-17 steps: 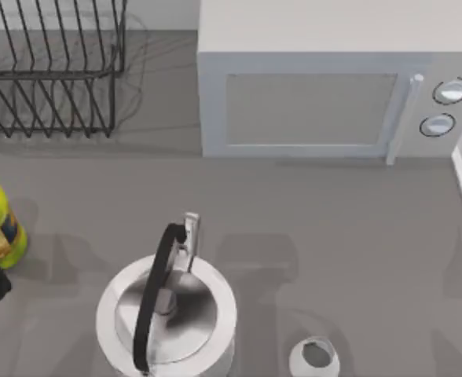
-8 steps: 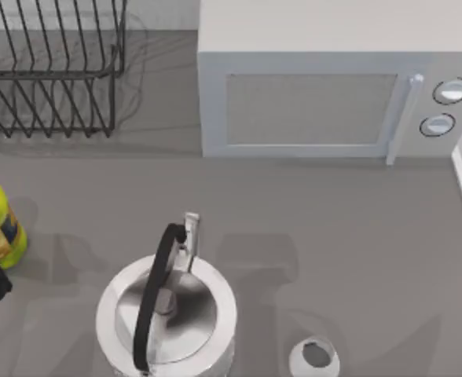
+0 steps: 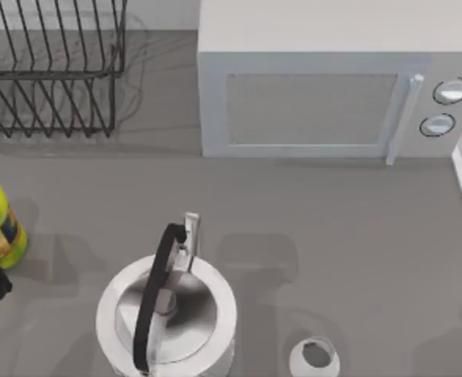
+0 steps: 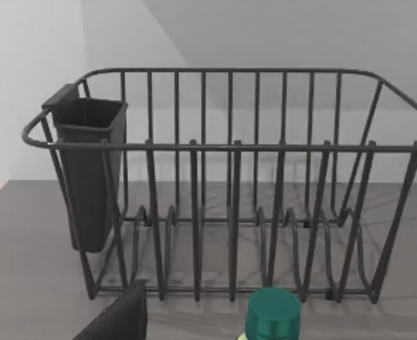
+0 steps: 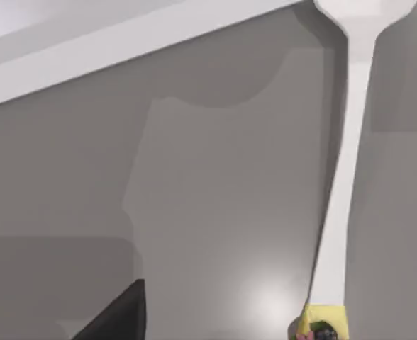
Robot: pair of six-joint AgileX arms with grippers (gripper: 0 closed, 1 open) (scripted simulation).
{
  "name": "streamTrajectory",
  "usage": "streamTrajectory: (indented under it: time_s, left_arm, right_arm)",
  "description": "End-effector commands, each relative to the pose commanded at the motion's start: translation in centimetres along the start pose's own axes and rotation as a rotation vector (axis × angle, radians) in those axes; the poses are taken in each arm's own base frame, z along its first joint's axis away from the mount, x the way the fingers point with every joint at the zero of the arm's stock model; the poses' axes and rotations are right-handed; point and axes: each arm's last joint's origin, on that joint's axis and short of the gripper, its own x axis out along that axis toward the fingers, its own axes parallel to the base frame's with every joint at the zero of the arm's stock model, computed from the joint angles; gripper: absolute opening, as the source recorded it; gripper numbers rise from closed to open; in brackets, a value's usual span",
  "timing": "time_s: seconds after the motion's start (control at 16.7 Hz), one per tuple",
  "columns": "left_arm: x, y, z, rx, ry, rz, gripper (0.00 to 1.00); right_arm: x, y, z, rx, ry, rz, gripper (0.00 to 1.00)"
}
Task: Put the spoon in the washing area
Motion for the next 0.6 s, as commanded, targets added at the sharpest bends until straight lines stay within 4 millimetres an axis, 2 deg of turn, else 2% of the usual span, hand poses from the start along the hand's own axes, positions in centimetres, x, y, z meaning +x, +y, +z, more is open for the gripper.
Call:
streamTrajectory:
  time_s: [0.3, 0.6]
  left_arm:
    - [0.0, 0.0, 0.0, 0.0, 0.0, 0.0, 1.0]
    - [0.0, 0.0, 0.0, 0.0, 0.0, 0.0, 1.0]
  right_arm:
    - [0.9, -2.0, 2.0, 0.055, 0.176, 0.021, 1.0]
    - [0.9, -2.0, 2.0, 0.053, 0.179, 0.021, 1.0]
